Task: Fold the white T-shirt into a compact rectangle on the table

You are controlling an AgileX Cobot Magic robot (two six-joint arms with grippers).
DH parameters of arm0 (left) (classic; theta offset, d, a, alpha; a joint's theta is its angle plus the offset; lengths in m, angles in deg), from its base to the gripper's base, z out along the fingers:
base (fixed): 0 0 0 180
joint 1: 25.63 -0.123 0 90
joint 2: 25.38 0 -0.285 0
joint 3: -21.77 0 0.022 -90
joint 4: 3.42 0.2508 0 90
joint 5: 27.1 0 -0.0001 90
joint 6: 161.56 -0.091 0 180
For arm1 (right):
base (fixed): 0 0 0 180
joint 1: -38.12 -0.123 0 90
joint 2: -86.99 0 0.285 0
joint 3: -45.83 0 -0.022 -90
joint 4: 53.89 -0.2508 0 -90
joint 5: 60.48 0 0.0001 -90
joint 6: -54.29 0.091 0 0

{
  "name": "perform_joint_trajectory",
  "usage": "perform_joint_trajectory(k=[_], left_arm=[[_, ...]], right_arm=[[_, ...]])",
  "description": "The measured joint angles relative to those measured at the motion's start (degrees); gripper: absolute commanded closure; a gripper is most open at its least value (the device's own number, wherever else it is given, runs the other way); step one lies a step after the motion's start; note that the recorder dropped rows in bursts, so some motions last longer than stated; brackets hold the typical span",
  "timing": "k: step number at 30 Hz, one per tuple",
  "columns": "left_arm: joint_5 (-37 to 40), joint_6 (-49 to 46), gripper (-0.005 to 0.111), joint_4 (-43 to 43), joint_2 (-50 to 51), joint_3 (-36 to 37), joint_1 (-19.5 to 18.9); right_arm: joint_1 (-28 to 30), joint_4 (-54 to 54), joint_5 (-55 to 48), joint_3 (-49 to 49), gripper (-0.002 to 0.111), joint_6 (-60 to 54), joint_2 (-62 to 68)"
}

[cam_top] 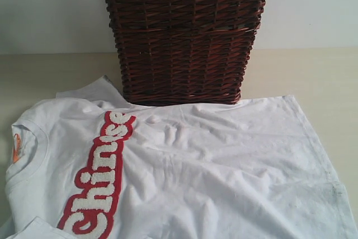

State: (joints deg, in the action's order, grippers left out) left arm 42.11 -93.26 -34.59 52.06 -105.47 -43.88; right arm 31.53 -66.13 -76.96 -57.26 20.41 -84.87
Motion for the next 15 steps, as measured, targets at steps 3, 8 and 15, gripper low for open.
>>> perform_joint_trajectory(k=[3, 8, 15], left_arm=[[0.0, 1.41, 0.107, 0.21, 0.0, 0.64, 1.06], [0.09, 8.05, 0.107, -5.66, -0.23, 2.11, 6.37], [0.09, 14.2, 0.107, -12.06, -4.58, 2.84, 19.51]], right_arm=[[0.0, 0.0, 0.0, 0.0, 0.108, 0.0, 0.0], [0.0, 0.0, 0.0, 0.0, 0.108, 0.0, 0.0], [0.0, 0.0, 0.0, 0.0, 0.108, 0.0, 0.0]])
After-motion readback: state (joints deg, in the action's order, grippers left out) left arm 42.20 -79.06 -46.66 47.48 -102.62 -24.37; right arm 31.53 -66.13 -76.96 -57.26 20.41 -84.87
